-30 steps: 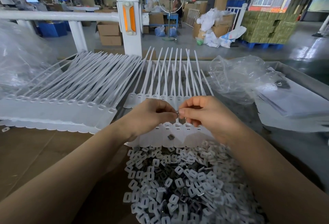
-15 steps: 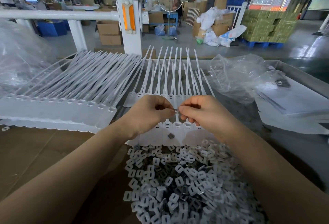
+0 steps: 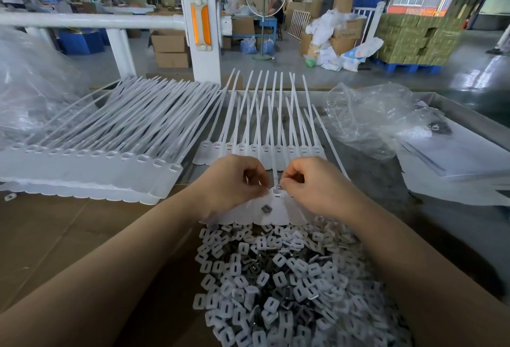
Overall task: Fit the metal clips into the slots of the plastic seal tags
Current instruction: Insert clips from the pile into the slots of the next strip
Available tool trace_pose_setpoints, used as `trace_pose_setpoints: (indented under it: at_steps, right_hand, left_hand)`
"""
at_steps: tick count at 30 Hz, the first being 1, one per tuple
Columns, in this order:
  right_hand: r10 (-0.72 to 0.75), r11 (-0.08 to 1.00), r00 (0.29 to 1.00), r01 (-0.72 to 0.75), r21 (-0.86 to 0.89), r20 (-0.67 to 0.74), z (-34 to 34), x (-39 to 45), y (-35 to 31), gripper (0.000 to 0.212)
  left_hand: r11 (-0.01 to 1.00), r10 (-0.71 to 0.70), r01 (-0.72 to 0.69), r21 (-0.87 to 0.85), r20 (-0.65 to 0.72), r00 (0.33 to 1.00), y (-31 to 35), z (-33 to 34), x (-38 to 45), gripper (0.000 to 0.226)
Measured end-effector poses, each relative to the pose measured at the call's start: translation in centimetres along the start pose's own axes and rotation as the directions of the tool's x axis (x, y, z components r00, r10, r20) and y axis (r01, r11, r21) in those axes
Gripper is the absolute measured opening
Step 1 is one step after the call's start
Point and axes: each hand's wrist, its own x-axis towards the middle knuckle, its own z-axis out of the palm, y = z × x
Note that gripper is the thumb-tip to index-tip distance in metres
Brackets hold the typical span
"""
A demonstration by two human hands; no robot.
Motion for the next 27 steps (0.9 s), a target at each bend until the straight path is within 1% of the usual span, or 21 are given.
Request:
trace_pose_setpoints:
  at_steps: [5, 11, 16, 20, 25, 27]
  right_hand:
    - [0.006, 0.999, 1.0, -0.006, -0.045, 0.015, 0.44, 0.13, -0.13, 0.01]
    - [-0.006, 0.997, 1.0, 0.005, -0.071, -0.012, 0.76, 0.24, -0.05, 0.009]
    - [-0.004, 0.999, 0.999, 0.002, -0.05, -0.035, 0.84, 0.26, -0.04, 0.01]
    - [0.003, 1.0, 0.999, -0.005, -0.028, -0.049, 0.8, 0.2, -0.06, 0.01]
    - [0.018, 1.0, 1.0, -0.017, 0.01, -0.024, 0.39, 0.14, -0.08, 0.004]
    - [0.014, 1.0, 1.0, -0.014, 0.008, -0.02, 0.25, 0.13, -0.09, 0.005]
  left_hand:
    - [0.998, 0.058, -0.058, 0.041, -0.004, 0.998, -0.13, -0.18, -0.23, 0.011]
    - [0.991, 0.102, -0.102, 0.088, 0.0, 0.995, -0.15, -0.11, -0.19, 0.014]
    - [0.988, 0.118, -0.118, 0.098, 0.005, 0.993, -0.16, -0.16, -0.3, 0.011]
    - [0.974, 0.158, -0.157, 0.162, 0.004, 0.987, -0.1, -0.14, -0.35, 0.013]
    - [0.949, 0.218, -0.218, 0.227, 0.026, 0.976, 0.03, -0.21, -0.42, 0.013]
    - [0.935, 0.246, -0.244, 0.256, 0.026, 0.969, 0.08, -0.21, -0.44, 0.013]
